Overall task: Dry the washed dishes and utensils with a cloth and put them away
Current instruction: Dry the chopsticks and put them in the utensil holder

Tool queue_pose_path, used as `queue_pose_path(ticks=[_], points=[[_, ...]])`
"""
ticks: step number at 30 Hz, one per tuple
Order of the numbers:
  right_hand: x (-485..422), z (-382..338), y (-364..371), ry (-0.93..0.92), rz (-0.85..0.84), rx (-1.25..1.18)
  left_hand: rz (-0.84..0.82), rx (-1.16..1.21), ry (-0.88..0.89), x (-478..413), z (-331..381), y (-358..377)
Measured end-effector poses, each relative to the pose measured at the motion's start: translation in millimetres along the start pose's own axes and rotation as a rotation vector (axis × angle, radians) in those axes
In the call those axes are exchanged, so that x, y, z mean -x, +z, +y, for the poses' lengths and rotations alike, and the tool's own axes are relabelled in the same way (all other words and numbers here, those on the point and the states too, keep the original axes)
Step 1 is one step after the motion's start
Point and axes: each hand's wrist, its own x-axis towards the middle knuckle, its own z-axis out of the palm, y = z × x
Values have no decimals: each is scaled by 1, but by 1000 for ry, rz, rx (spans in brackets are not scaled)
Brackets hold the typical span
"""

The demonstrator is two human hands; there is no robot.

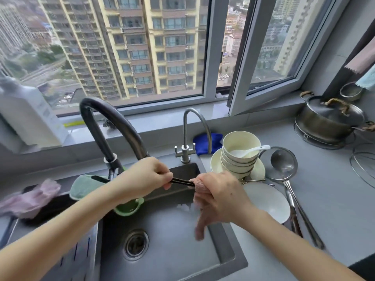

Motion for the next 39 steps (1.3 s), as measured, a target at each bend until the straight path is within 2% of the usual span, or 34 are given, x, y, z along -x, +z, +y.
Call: queue_pose_path(ticks=[4, 6, 9, 11, 13, 14, 15, 18, 20, 23, 26, 29, 33, 36, 39], points=[[21, 12, -17, -32, -1, 24, -159, 281, -79, 8, -6, -15], [28, 14, -23, -20, -7, 0, -218, 340, -94, 9, -8, -16], [32, 11, -29, 36, -44, -10, -291, 428, -102, 6, -5, -24], [35, 11, -31, 148, -61, -72, -255, 668, -125, 1, -2, -32], [36, 11, -37, 364, -64, -249, -127, 992, -146, -4, -2, -35], [35, 11, -42, 466, -69, -372, -58, 1067, -127, -6, -2, -32], [32, 9, -46, 538, -75, -501, -2, 1032, -94, -7, -1, -23], [22, -4, -52, 633, -145, -904, 123, 634, 18, -8, 16, 20], [18, -12, -50, 674, -180, -1119, 77, 628, 64, -13, 27, 44], [15, -21, -45, 742, -154, -1398, -81, 909, 109, -21, 34, 69], [14, -24, -38, 755, -132, -1531, -44, 1162, 46, -22, 41, 80], [24, -20, -35, 728, -139, -1469, 22, 1195, -13, -24, 46, 82], [46, -6, -39, 780, -204, -1148, 125, 1104, -23, -30, 42, 75], [52, 4, -52, 810, -13, -952, 144, 1160, -50, -32, 39, 67], [38, 10, -73, 830, 200, -820, 42, 1069, -104, -25, 35, 63]])
